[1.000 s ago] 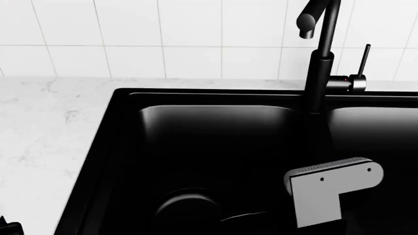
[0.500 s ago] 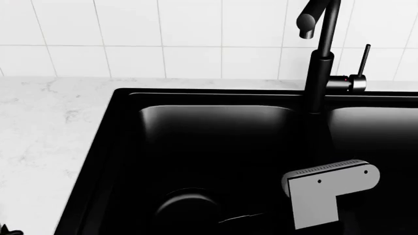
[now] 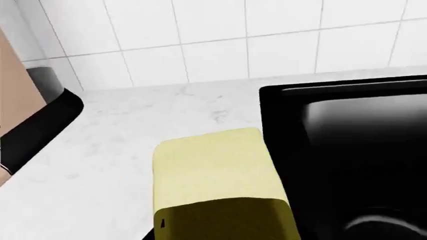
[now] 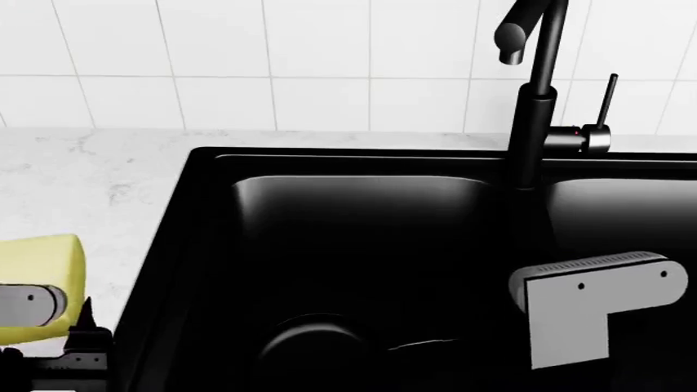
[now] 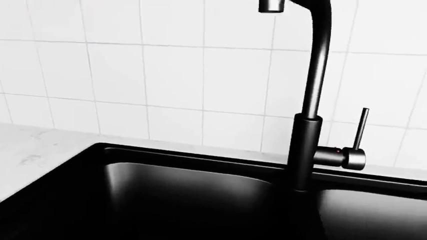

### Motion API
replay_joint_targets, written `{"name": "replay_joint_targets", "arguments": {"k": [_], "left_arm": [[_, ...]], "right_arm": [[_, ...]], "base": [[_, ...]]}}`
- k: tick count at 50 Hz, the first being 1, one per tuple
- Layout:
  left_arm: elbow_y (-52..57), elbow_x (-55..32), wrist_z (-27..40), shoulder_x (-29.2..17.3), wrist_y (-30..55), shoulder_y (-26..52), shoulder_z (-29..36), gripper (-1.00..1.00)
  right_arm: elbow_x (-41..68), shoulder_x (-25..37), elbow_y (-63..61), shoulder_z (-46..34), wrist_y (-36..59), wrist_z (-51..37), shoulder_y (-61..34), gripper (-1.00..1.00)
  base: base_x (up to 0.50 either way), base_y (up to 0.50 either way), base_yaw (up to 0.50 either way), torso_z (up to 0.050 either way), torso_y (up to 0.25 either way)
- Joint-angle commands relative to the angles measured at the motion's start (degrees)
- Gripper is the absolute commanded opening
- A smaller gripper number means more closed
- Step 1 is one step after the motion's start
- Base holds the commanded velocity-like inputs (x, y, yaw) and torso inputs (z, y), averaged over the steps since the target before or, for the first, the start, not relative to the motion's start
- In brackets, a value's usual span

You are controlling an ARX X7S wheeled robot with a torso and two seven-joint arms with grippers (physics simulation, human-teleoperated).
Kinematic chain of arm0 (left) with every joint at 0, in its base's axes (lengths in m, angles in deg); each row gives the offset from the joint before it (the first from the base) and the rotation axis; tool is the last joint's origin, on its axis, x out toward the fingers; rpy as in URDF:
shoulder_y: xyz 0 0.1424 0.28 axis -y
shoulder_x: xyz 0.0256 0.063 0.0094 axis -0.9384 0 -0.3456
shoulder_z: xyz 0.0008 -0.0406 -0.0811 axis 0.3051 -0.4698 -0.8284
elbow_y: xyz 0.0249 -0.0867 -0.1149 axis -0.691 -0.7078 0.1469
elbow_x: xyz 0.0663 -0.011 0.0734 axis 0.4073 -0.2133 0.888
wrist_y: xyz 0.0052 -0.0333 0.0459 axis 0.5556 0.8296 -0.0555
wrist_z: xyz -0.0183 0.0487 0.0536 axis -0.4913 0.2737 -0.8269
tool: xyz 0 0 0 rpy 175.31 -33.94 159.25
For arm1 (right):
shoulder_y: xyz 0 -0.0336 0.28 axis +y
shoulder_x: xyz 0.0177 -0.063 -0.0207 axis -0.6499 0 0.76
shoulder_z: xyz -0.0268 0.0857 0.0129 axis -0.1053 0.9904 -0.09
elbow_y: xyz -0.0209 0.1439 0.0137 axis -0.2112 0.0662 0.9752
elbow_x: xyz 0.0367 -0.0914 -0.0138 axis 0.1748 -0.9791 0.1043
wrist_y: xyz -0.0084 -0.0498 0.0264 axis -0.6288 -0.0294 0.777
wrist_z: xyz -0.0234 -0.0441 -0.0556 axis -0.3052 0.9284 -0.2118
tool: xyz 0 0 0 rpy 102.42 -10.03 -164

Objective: Pick the pan and sponge and place them into the sink. Then turn on the water.

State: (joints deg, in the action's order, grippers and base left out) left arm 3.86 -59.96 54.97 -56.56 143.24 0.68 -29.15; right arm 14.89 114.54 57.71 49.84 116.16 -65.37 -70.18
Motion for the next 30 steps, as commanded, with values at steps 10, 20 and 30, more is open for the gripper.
{"name": "replay_joint_targets", "arguments": {"k": [10,20,30], "left_arm": [[-13.6,-4.4,-14.7,7.3,7.3,24.4,15.5,-1.00],[-26.9,-0.6,-22.0,14.4,5.7,34.2,23.8,-1.00],[-40.0,4.2,-27.9,20.4,2.4,39.1,32.0,-1.00]], "right_arm": [[9.4,5.8,-5.8,8.5,5.1,-3.5,0.1,1.00],[13.4,8.6,-9.1,13.2,6.6,-6.2,1.9,1.00],[14.1,9.5,-9.8,15.7,6.1,-7.1,4.7,1.00]], "base": [[0.00,0.00,0.00,0.000,0.000],[0.00,0.00,0.00,0.000,0.000],[0.00,0.00,0.00,0.000,0.000]]}}
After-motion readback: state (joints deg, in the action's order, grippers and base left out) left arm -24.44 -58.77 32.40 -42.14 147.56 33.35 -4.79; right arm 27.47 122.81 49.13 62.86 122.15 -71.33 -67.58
